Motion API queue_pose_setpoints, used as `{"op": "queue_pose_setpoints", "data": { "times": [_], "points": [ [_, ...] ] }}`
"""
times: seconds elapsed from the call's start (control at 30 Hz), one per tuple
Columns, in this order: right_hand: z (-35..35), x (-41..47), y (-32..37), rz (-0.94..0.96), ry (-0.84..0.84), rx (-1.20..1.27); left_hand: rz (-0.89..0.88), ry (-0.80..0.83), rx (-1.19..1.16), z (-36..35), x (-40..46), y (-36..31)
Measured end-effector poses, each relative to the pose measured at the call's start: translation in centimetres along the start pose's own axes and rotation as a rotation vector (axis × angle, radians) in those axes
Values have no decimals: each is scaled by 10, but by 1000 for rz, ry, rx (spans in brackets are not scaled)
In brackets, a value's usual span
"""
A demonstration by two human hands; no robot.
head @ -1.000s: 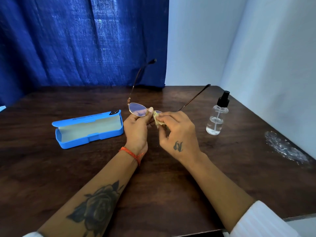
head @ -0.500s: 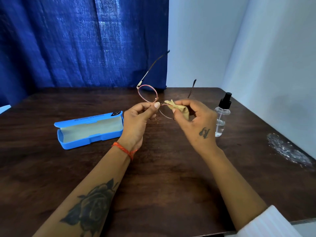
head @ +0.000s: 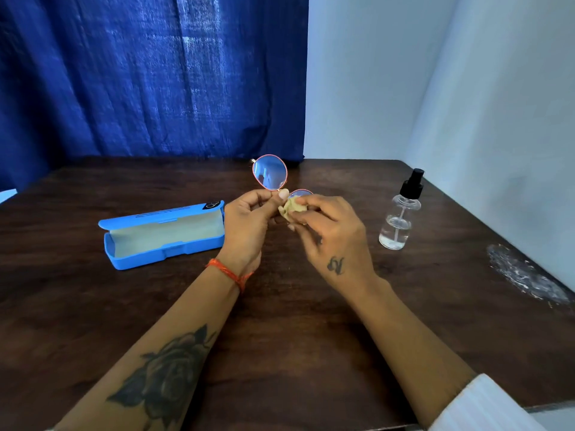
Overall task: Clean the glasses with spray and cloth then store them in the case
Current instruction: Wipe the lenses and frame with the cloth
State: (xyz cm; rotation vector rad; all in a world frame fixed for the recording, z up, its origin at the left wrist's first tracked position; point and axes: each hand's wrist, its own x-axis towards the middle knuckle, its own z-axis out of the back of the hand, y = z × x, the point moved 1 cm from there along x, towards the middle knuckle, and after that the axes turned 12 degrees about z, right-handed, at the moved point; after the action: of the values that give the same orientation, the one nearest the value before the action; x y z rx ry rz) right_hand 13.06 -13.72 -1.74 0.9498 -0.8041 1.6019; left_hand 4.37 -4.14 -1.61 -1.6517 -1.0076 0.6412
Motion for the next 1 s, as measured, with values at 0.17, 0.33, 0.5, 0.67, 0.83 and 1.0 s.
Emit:
{"op": "queue_pose_setpoints", "data": {
  "times": [0.17, 0.33, 0.5, 0.67, 0.83, 1.0],
  "points": [
    [7, 2, -6, -140, -48, 36, 9, 13, -10, -1, 0, 2],
    [9, 4, -11, -231, -98, -44, 12, 19, 1, -3, -1, 2],
    [3, 3, -2, -92, -105, 6, 13, 23, 5, -6, -5, 3],
    [6, 2, -4, -83, -66, 69, 29, 14, 15, -4, -3, 3],
    [11, 4, -13, -197, -100, -19, 42, -6, -18, -4, -2, 3],
    [7, 4, -10, -147, -128, -74, 39, 21, -12, -5, -4, 3]
  ]
}}
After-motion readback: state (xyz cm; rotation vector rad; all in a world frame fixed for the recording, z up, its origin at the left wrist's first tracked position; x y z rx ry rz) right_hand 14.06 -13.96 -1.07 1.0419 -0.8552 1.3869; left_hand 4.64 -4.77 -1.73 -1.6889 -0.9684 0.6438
